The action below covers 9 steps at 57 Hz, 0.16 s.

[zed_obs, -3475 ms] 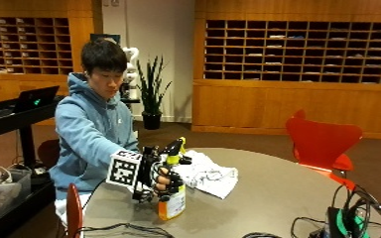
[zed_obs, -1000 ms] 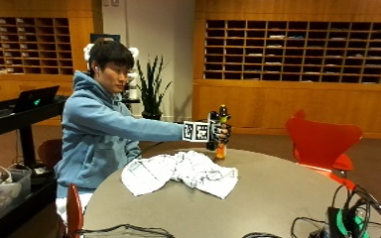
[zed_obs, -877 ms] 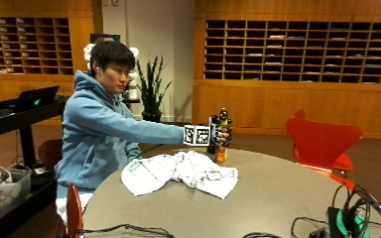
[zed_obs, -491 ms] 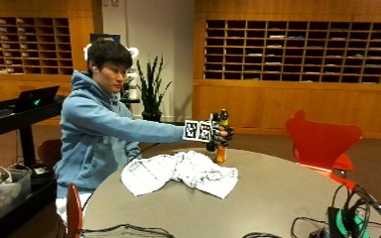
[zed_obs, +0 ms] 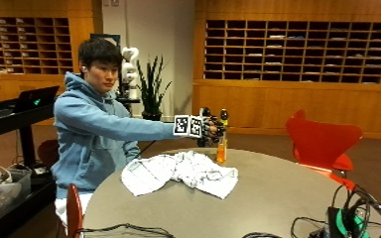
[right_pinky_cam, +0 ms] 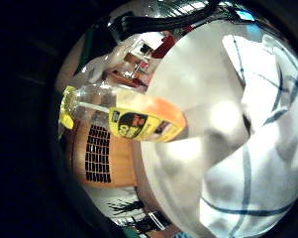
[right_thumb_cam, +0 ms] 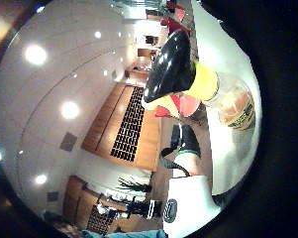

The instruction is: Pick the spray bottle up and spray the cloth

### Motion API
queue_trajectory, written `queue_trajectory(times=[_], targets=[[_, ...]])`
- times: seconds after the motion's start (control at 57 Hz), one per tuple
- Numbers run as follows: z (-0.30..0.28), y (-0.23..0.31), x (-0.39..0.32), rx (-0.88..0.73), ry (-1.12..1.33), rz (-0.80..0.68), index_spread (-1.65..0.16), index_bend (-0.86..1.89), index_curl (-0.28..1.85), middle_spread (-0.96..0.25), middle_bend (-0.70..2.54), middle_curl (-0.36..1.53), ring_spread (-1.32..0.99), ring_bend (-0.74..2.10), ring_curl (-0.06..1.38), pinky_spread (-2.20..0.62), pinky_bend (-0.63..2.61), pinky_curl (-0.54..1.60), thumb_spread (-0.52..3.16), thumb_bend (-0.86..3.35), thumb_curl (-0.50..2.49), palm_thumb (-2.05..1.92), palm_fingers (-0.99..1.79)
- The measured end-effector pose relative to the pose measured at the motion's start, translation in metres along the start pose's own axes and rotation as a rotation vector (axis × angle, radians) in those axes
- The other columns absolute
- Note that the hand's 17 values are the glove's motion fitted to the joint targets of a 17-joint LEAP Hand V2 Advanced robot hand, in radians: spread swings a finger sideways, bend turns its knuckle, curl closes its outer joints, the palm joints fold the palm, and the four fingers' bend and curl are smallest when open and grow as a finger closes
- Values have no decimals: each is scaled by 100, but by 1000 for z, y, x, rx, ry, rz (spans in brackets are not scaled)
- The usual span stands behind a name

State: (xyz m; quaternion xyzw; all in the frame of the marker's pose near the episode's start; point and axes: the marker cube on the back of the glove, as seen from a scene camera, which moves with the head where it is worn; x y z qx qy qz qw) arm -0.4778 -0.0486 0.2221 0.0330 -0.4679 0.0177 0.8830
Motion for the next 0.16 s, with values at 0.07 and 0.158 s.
queue_trajectory(times=[0.07,0.158], targets=[[-4,-2,0,-4,-4,0,-24,9,24,-8,26,47,-9,38,45,17,41,40,82,-3,54,90,42],[-4,-3,0,-4,-9,-3,-24,9,22,-8,27,47,-9,39,44,17,42,40,82,-3,55,90,42]])
